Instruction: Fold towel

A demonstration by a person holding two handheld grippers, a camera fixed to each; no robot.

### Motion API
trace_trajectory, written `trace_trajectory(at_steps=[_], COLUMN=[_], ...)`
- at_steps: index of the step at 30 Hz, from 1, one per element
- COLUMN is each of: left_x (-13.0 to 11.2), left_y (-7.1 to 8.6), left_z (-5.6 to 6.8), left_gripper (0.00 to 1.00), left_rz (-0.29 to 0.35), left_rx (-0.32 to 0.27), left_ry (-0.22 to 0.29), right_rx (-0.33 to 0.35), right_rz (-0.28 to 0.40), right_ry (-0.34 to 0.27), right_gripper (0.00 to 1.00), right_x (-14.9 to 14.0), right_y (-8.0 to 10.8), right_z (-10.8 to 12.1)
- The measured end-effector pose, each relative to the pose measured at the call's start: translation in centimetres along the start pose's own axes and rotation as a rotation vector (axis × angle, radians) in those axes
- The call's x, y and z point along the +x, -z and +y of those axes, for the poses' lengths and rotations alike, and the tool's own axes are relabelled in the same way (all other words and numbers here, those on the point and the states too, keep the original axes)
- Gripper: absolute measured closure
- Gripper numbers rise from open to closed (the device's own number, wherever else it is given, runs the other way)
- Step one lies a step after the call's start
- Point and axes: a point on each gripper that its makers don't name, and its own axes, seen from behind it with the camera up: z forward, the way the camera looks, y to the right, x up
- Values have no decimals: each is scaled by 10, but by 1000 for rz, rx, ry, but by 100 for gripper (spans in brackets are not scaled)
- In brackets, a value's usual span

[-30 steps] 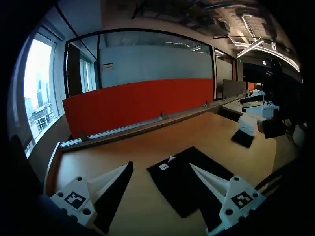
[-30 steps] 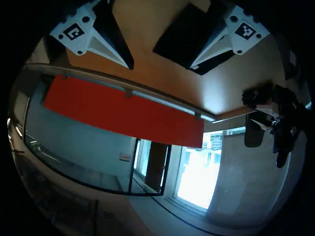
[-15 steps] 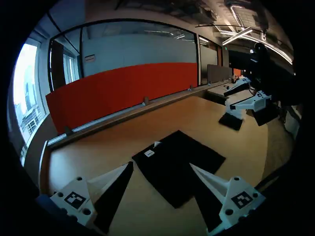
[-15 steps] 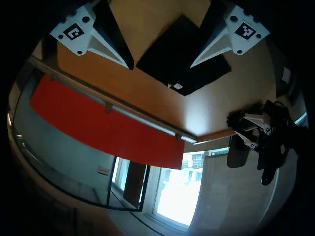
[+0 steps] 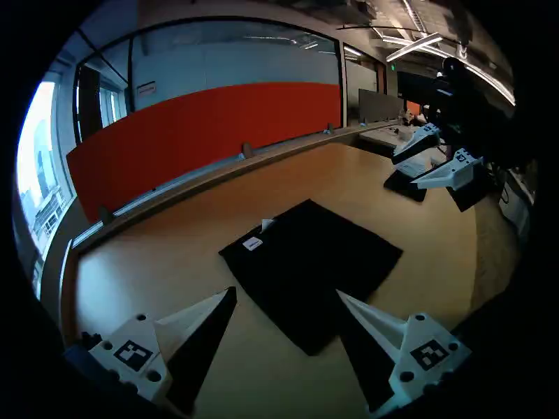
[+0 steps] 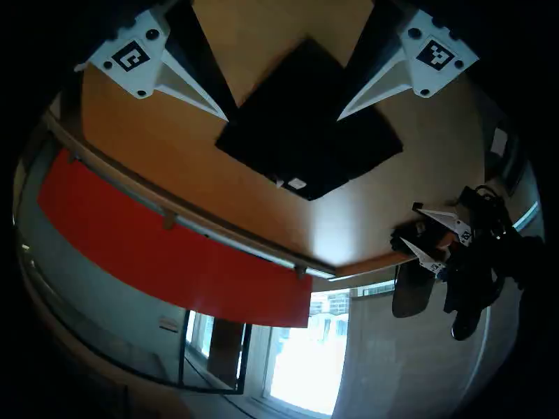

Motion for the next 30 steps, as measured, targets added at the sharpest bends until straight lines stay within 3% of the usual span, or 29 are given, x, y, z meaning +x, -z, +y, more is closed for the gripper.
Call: trace_trajectory(at_steps=[20, 30], left_x=[-69, -103], left_y=[-54, -72], left_z=[32, 44], left_gripper=[6, 6], left_rz=[-117, -184], left_rx=[-82, -113], left_ry=[-37, -50], right_rx=[66, 102], right_rz=[-118, -174], right_ry=[3, 4], right_gripper=[0, 0], right_x=[-82, -113], right_y=[-43, -57], right_z=[-22, -31])
